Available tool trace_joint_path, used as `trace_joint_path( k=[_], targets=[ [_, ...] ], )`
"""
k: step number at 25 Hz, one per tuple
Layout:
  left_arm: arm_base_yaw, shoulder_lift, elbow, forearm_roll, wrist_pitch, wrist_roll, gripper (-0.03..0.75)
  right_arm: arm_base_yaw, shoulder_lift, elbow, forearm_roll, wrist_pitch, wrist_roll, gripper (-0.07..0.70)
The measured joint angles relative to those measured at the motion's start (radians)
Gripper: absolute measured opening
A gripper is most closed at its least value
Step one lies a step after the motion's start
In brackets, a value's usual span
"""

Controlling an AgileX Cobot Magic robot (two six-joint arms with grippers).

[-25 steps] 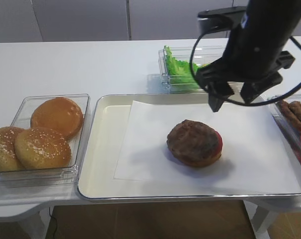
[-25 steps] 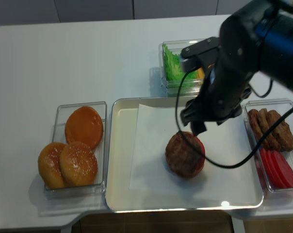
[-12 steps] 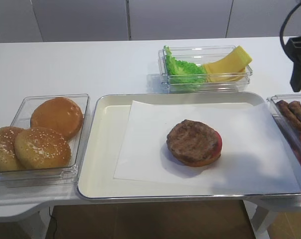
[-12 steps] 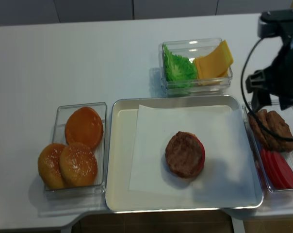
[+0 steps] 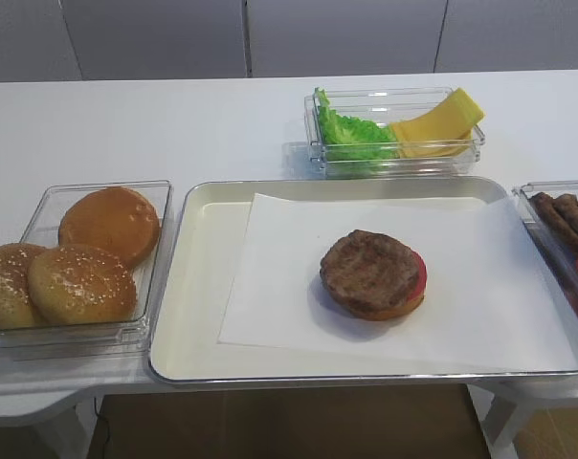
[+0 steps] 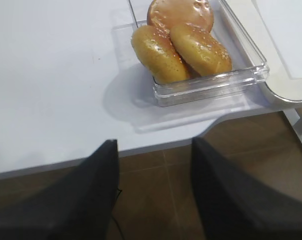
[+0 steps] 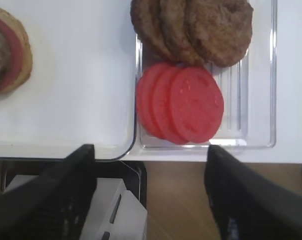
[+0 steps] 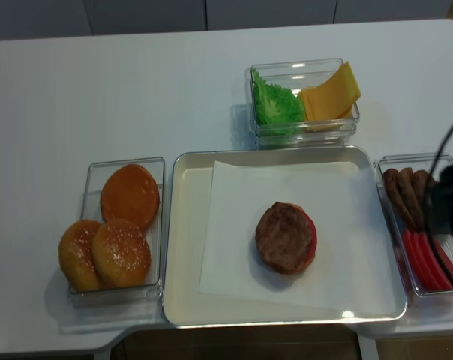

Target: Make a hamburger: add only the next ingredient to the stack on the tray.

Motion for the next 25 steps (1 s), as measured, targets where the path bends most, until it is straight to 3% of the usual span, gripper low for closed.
trace_joint_path(
  k=[10, 25],
  targets=[
    [0.000, 0.000, 0.000, 0.000, 0.000, 0.000, 0.351, 0.000, -0.422, 0.177, 0.001, 0.021, -0.019, 0.510],
    [0.000, 0.000, 0.000, 0.000, 0.000, 0.000, 0.351, 0.000, -0.929, 0.257, 0.034, 0.039, -0.066, 0.510]
  ],
)
